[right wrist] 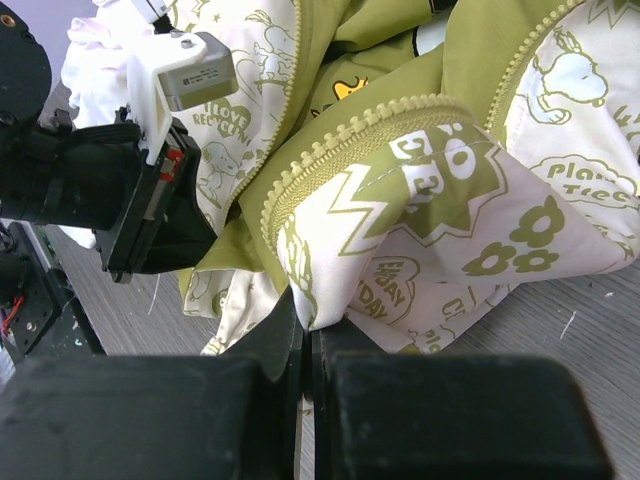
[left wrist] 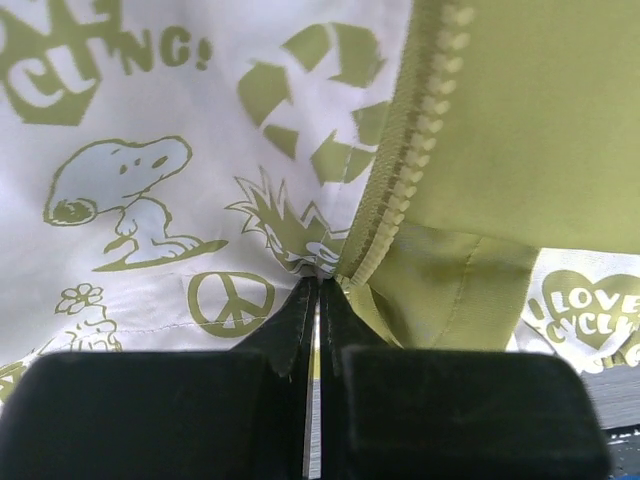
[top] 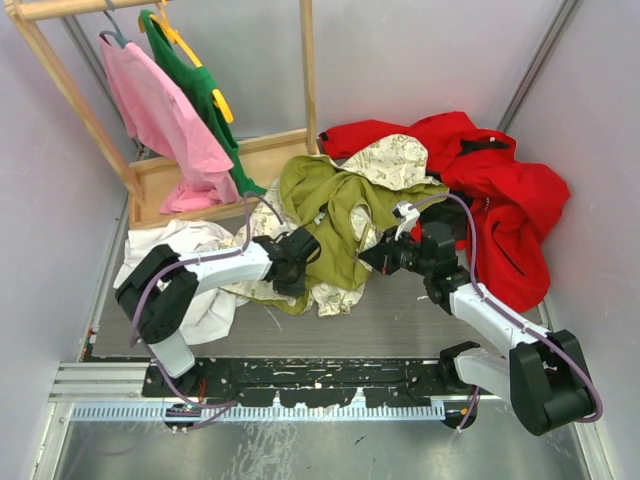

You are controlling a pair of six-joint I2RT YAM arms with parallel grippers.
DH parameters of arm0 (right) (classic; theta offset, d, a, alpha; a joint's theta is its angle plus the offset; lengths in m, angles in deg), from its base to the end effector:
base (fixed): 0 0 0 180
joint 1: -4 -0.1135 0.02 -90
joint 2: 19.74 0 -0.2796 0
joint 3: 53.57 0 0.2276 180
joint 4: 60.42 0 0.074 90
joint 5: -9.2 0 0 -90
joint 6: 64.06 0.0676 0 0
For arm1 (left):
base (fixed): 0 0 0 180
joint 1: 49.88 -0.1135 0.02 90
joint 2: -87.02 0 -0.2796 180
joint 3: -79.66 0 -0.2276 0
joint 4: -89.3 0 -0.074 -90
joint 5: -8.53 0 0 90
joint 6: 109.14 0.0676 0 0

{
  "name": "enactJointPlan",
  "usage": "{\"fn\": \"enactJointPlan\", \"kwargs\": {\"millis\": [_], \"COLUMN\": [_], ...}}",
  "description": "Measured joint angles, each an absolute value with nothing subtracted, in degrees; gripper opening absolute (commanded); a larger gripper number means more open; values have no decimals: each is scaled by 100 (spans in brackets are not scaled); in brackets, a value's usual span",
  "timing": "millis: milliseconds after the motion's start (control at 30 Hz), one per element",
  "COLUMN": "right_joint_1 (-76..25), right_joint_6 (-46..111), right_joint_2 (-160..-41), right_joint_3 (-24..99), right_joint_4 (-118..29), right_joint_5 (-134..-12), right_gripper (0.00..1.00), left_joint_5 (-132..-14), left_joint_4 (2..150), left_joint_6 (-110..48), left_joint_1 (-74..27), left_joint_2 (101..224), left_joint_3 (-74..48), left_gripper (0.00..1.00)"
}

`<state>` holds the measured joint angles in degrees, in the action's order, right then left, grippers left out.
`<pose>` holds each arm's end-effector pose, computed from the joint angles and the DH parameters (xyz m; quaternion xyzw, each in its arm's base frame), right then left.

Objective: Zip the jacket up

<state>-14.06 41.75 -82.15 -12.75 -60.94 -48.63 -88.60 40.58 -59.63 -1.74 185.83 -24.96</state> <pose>0.2024 0.1038 0.2304 -0.1723 0.7890 0.3769 0.4536 0.2164 -0.2289 0.1650 0.0561 0.9844 -0.0642 0.1537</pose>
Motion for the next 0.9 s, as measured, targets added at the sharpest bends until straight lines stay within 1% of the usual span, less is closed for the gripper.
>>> {"fn": "enactJointPlan", "kwargs": {"millis": [233, 533, 767, 900], "right_joint_1": [-1428, -1468, -1481, -1481], "right_joint_6": [4175, 4175, 4175, 4173], "right_joint_2": [-8215, -8215, -8215, -8215], "right_joint_3": [-1275, -1275, -1275, -1275], "right_joint_4": [-6094, -6094, -6092, -6092], "right_joint_5": [-4868, -4870, -4874, -4903], "right_gripper": [6, 6, 6, 6], "left_joint_5": [-8733, -8524, -8515, -8445], "left_joint_4": [4157, 4144, 3879, 3800], "left_joint_6": [-5952, -5886, -5799, -5759], "left_joint_1": [-491, -802, -917, -1346], "left_joint_2": [17942, 16653, 16279, 16211], "left_joint_3": [-3018, -3143, -3125, -3125], "left_gripper": [0, 0, 0, 0]}}
